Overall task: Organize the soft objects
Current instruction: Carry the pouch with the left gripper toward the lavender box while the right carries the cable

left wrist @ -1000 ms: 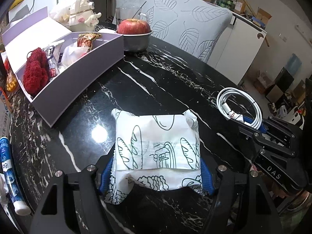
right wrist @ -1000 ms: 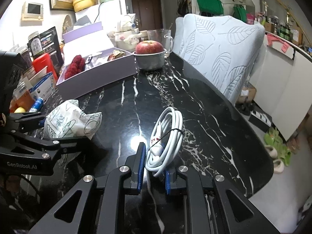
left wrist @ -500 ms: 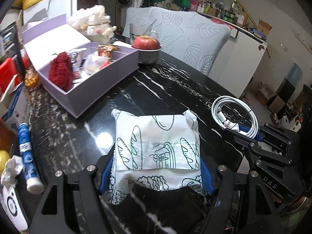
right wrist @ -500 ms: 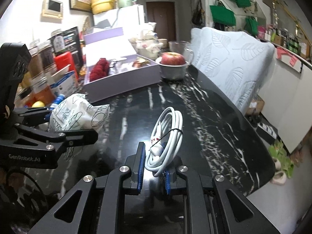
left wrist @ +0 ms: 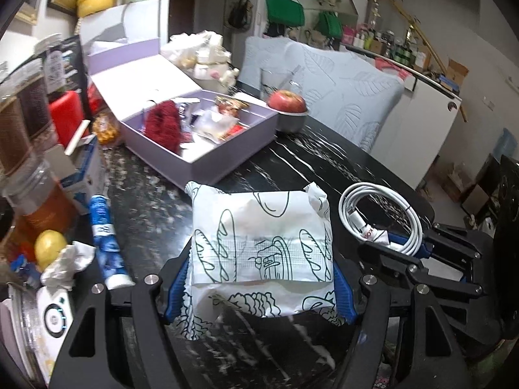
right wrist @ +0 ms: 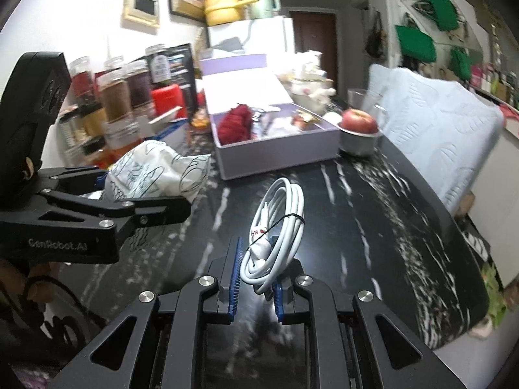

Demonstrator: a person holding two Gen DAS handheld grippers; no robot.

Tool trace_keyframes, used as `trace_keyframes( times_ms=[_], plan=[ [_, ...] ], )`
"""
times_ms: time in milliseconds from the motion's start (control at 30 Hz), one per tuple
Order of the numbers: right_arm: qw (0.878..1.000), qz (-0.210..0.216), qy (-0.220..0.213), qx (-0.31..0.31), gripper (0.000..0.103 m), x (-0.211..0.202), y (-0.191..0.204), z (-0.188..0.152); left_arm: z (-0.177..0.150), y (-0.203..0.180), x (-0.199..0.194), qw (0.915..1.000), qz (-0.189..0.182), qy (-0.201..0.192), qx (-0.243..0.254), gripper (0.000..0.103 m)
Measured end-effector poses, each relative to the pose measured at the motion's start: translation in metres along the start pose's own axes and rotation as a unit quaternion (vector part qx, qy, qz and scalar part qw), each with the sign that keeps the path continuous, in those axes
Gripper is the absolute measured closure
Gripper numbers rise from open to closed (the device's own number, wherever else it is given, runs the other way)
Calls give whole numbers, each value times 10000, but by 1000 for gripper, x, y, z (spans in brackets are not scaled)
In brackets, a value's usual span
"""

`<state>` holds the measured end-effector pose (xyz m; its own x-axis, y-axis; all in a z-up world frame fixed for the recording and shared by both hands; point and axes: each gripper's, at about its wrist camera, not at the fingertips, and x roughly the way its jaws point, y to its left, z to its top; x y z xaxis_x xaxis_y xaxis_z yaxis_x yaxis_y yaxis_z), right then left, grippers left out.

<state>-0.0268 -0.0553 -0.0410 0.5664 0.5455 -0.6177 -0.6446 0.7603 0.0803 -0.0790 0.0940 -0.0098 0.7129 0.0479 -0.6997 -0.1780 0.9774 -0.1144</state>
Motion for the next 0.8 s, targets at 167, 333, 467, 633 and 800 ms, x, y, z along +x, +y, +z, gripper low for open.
trace_keyframes(
  times_ms=[167,333,467,633,800],
  plan=[
    [9994,247,-102,-217,86,2,14,15,6,14,-13,9996,180,-199,-132,32],
    [9981,438,-201,-389,86,5,20,30,14,25,-21,9986,302,-379,-233,32],
    [9971,515,-252,-492,86,8,22,42,23,30,-24,9978,344,-491,-286,32],
    [9963,577,-335,-535,86,13,21,57,34,34,-22,9974,336,-565,-308,32],
    [9955,551,-416,-644,86,16,19,74,46,36,-22,9969,305,-669,-262,32]
  ],
)
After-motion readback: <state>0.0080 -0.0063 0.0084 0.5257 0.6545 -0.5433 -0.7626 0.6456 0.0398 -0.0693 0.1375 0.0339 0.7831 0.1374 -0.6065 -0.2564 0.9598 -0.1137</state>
